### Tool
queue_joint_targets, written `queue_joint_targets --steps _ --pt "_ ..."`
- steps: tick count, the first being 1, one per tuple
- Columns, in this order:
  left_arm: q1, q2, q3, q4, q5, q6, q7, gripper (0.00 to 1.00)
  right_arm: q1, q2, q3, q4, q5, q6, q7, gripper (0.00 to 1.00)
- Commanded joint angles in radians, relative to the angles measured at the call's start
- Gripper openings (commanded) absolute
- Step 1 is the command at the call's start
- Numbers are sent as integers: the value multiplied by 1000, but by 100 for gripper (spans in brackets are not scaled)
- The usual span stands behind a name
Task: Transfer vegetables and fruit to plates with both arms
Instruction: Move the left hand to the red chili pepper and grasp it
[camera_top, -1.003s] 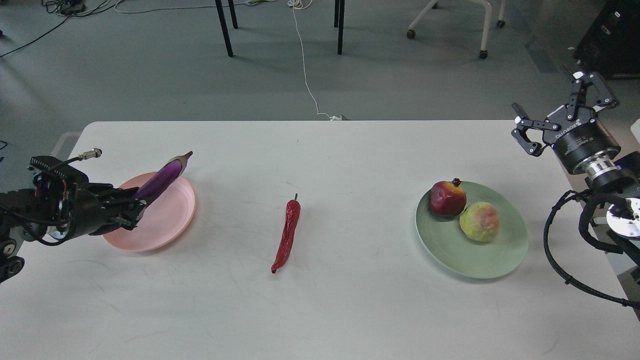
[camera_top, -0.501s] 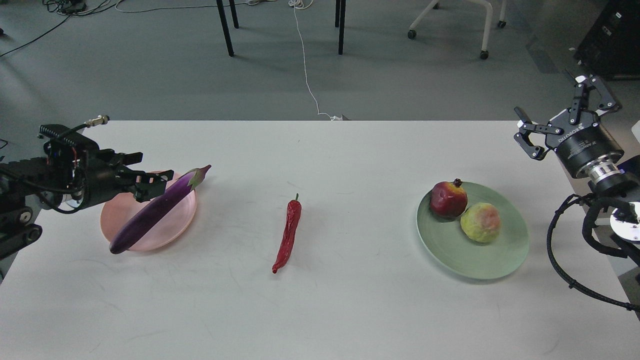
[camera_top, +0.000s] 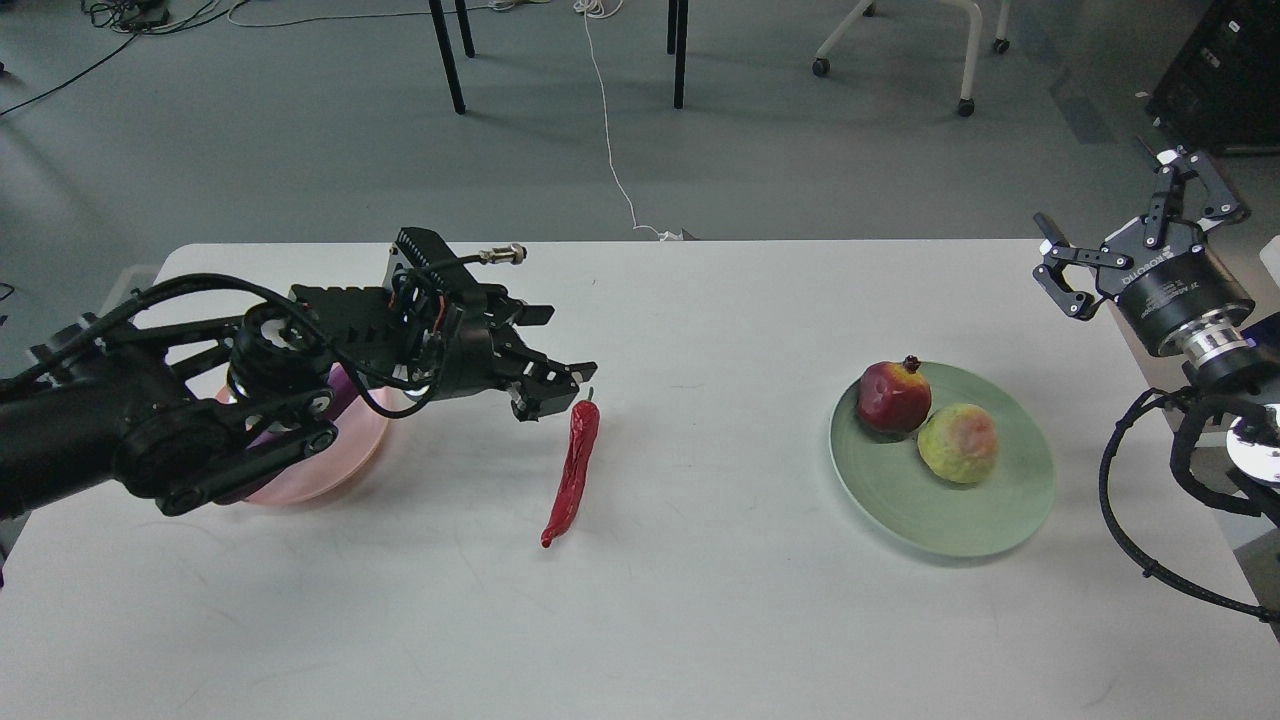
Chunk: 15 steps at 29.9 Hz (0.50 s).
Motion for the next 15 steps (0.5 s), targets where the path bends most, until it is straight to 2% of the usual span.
queue_joint_targets --steps 1,7,11,15 --pt "34 -38 36 1 7 -3 63 80 0 0 0 0 -1 0 0 99" --pt "87 -41 38 14 7 -33 85 80 0 0 0 -2 -1 0 0 99" --pt "123 -37 26 13 5 -33 120 80 0 2 0 -2 -1 0 0 99" --pt "132 -44 22 10 5 -31 125 80 0 5 0 -2 -2 0 0 99"
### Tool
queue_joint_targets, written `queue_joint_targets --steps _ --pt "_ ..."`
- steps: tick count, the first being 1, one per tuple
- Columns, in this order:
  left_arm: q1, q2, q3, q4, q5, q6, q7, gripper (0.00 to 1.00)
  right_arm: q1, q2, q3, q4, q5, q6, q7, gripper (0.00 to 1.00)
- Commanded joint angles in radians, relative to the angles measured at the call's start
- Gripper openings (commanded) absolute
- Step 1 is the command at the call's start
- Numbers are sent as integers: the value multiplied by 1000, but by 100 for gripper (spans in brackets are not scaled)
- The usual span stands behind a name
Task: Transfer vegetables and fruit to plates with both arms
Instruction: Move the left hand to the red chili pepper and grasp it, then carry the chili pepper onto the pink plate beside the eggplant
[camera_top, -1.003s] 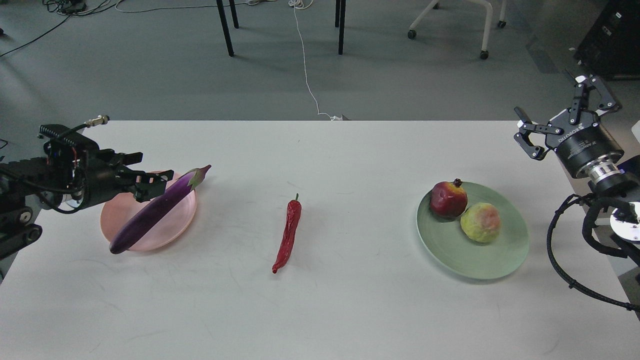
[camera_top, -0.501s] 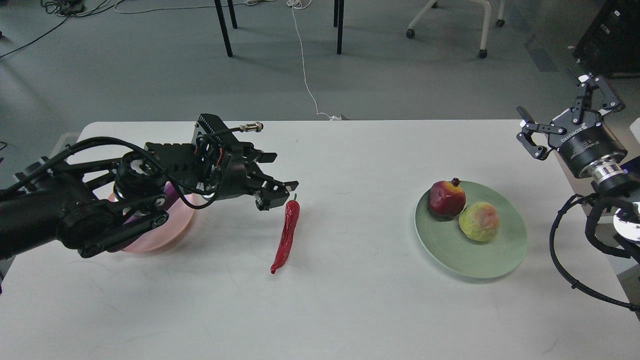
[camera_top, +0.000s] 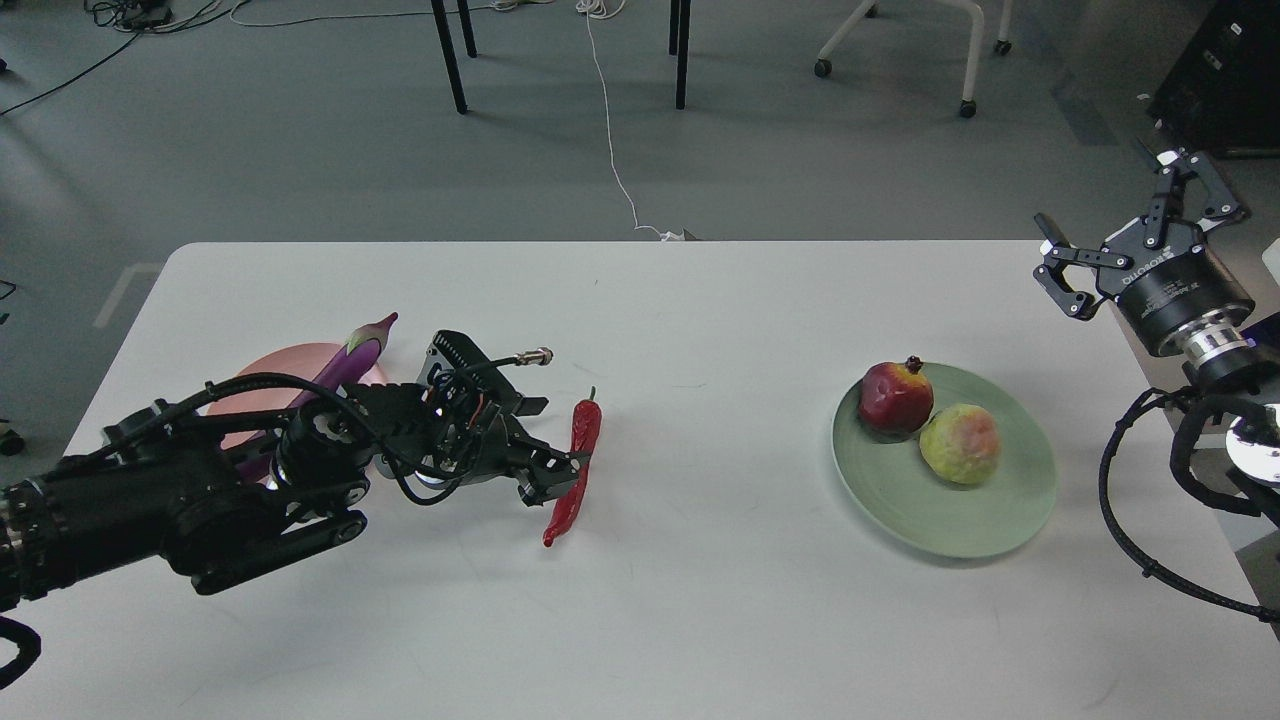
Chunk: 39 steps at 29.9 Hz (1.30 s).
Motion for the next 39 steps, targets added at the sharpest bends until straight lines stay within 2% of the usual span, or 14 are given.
queue_joint_targets --steps 1,11,15,18,23,25,26,29,31,35,39 --pt "10 -8 -2 -4 -1 0 5 80 0 4 0 0 -1 0 0 99" --pt "23 -39 -4 -3 -1 0 11 80 0 -1 -5 -2 -5 1 0 99" --pt "26 -42 -4 -3 -1 0 12 72 0 -1 -6 -2 -8 1 0 99" --pt "35 -42 -4 -3 -1 0 12 60 0 1 -6 -2 -8 1 0 99" --pt "35 -39 -5 -3 -1 0 12 28 2 1 -3 -3 -8 0 0 99" --pt "33 -34 -7 -4 1 -3 25 17 3 1 -3 -3 -8 -2 0 99" --pt "33 -30 -8 -9 1 -4 34 14 2 1 -3 -3 -8 -2 0 99" --pt "32 -13 -38 -30 -1 -3 38 12 3 2 -3 -3 -8 -3 0 99" --pt "32 48 -70 -99 -4 -9 37 12 6 -2 -3 -3 -8 -3 0 99" --pt "33 251 -126 -257 -10 -32 26 12 12 -5 -3 -5 -10 -3 0 99" --pt "44 465 -150 -274 -11 -27 -9 12 15 -2 -3 -5 -8 -3 0 99"
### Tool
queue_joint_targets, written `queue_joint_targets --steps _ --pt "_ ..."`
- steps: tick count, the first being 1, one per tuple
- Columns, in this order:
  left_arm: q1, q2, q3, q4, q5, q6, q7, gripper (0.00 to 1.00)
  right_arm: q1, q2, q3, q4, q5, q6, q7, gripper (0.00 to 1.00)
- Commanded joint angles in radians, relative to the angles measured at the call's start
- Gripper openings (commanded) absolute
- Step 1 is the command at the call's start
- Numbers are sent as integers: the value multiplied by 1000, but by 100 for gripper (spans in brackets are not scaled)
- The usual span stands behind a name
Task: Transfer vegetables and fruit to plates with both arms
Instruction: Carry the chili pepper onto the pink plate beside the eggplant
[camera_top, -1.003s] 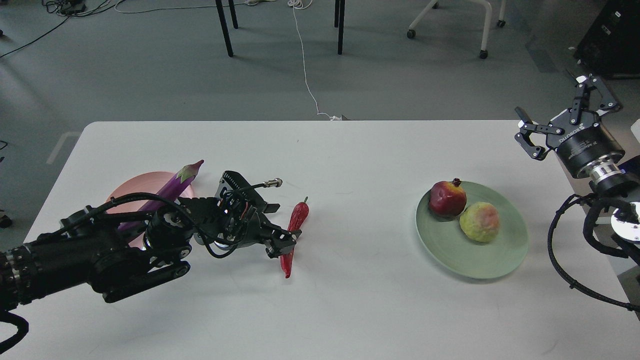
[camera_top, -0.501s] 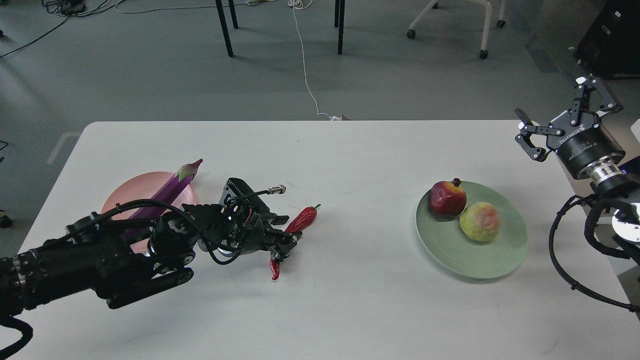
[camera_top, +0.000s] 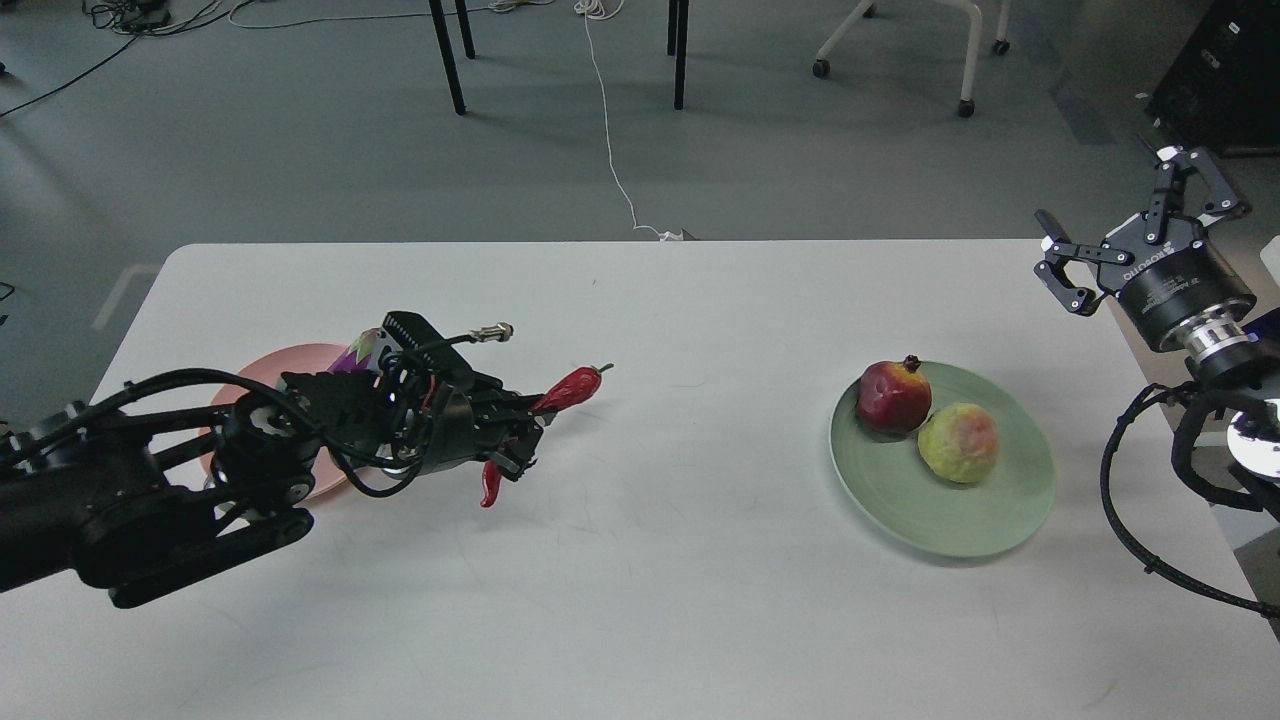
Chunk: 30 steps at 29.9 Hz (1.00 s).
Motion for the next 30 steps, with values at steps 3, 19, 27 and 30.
queue_joint_targets --steps 3,19,27,30 --pt "16 219 -11 9 -20 14 -78 12 1 11 -1 0 0 -1 0 99" --pt "72 135 18 314 -99 113 -112 31 3 2 -1 1 0 -3 0 99" --pt "97 130 9 317 -104 166 -112 75 1 2 -1 1 0 -1 0 99" --pt "91 140 1 317 -112 171 -113 79 1 7 -1 1 0 -1 0 99"
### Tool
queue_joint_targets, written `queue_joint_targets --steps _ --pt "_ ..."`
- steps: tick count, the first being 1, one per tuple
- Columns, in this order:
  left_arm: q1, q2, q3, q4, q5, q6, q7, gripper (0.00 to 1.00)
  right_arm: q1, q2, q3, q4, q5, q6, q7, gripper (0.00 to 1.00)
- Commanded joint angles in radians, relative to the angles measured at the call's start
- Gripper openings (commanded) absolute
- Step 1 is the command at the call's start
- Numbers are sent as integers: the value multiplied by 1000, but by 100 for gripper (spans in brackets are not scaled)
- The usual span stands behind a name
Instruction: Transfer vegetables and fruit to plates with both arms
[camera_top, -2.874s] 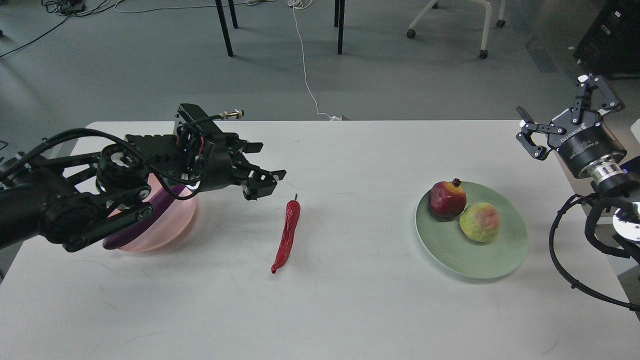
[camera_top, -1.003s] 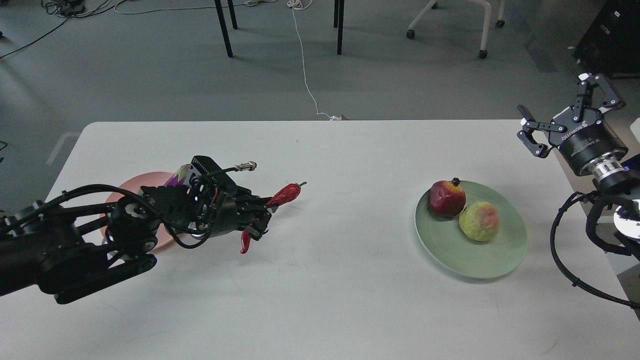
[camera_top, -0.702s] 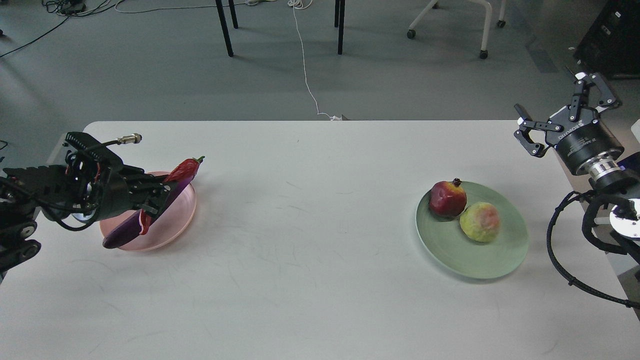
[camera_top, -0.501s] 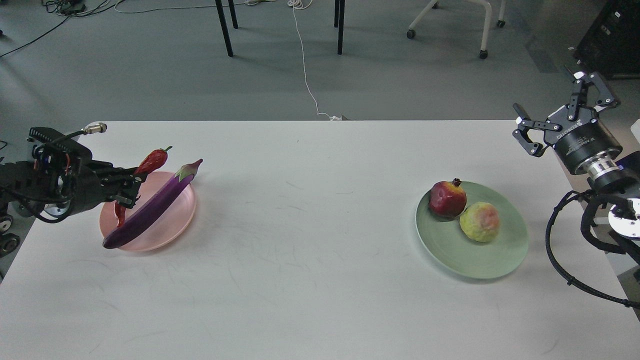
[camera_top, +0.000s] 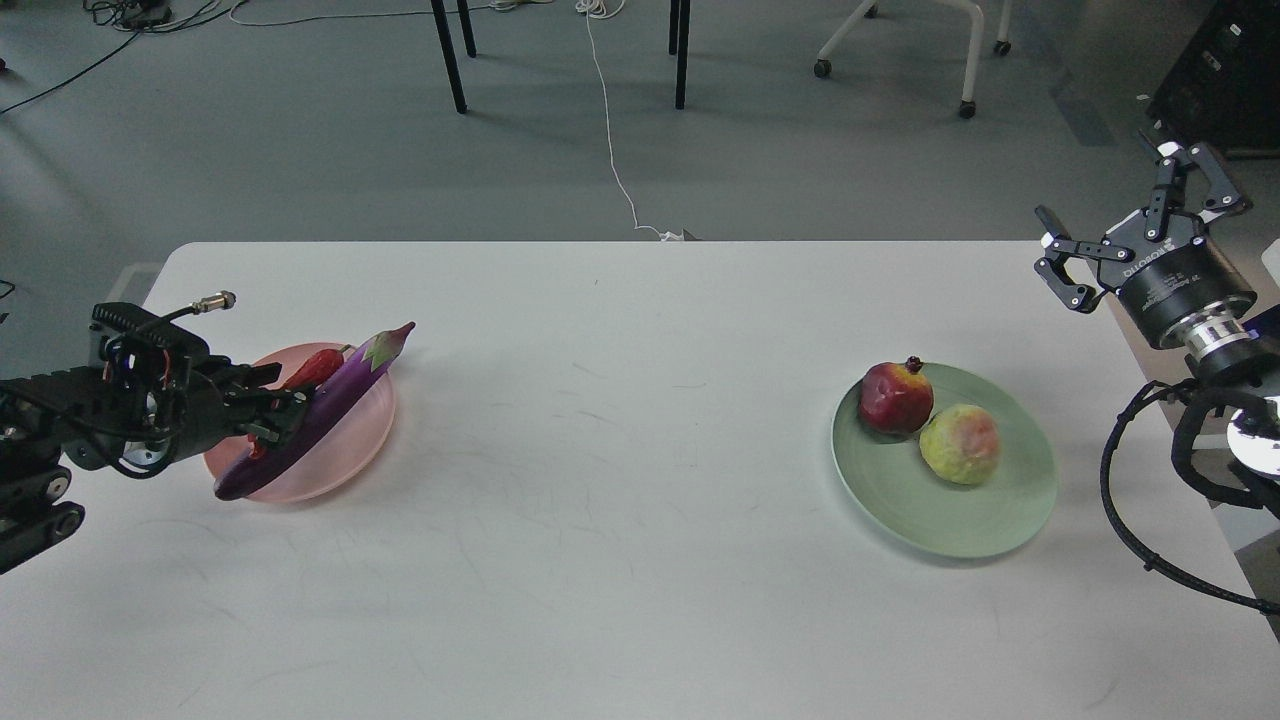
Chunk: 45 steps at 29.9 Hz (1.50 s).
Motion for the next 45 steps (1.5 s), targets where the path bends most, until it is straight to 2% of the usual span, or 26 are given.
queue_joint_targets --steps 1,6,11,17,21,23,25,27,29,35,40,45 --pt "-8 13 -9 0 -29 13 -2 80 0 7 0 0 0 0 0 99" --pt "-37 49 -55 0 -247 21 -4 89 0 10 1 0 0 -2 0 99" --pt "-104 36 -127 0 -611 27 -4 97 6 12 45 -9 0 -3 0 99" --pt "-106 -78 -311 23 -1124 32 -5 97 32 13 110 -38 0 -11 -2 99" --pt "-103 -143 -407 104 -1380 29 -8 97 41 13 142 -51 2 -11 2 99" --pt "-103 -177 -444 153 -1495 27 -42 97 41 18 187 -45 3 -3 5 99" --pt "-103 -210 -486 199 -1598 23 -106 97 44 35 217 -41 5 -5 17 99" --pt "-100 -247 -515 237 -1664 21 -161 98 67 56 246 -43 5 -11 18 99" --pt "-101 -290 -533 288 -1701 18 -192 98 107 71 263 -47 5 -12 18 99" --pt "-100 -381 -598 391 -1770 -32 -189 98 182 119 257 -133 17 -14 -26 98" --pt "-101 -424 -609 484 -1829 -101 -174 98 196 232 267 -265 17 -14 -101 99" --pt "-72 -438 -607 483 -1872 -108 -171 98 202 314 256 -396 17 -6 -100 99"
